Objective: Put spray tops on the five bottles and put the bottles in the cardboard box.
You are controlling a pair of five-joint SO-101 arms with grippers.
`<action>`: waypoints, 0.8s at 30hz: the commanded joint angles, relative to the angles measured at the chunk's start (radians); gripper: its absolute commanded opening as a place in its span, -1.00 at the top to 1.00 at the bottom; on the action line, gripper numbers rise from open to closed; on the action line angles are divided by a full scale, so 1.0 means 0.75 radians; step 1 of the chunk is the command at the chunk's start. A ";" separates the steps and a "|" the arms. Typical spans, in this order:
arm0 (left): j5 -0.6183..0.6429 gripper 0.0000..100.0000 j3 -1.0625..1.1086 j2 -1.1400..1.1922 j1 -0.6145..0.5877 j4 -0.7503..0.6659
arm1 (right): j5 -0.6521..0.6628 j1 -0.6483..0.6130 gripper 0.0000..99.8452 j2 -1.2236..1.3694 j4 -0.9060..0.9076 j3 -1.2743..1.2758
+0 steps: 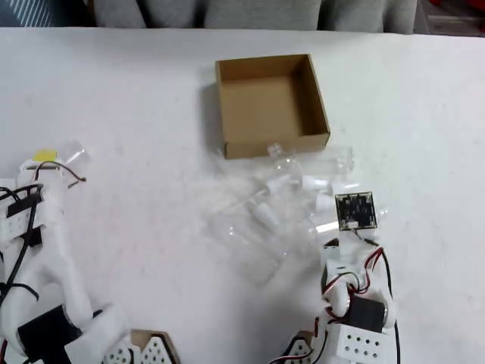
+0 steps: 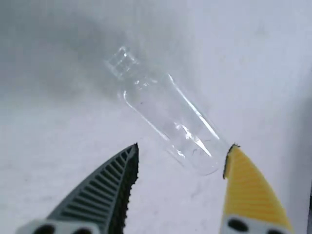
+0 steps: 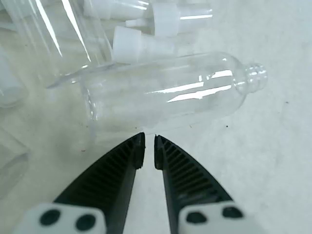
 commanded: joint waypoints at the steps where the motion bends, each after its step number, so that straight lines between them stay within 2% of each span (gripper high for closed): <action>1: 0.004 0.37 -0.121 -0.066 0.036 0.100 | 0.018 0.003 0.97 0.001 0.011 0.010; 5: 0.010 0.21 -0.147 -0.066 0.046 0.160 | 0.018 0.003 0.97 0.001 0.011 0.010; 13: 0.039 0.28 -0.166 0.001 -0.007 0.162 | 0.018 0.003 0.97 0.001 0.011 0.010; 20: 0.016 0.27 -0.446 0.294 -0.026 0.323 | 0.018 0.003 0.97 0.001 0.011 0.010; 24: 0.018 0.27 -0.493 0.361 -0.034 0.329 | 0.018 0.003 0.97 0.001 0.011 0.010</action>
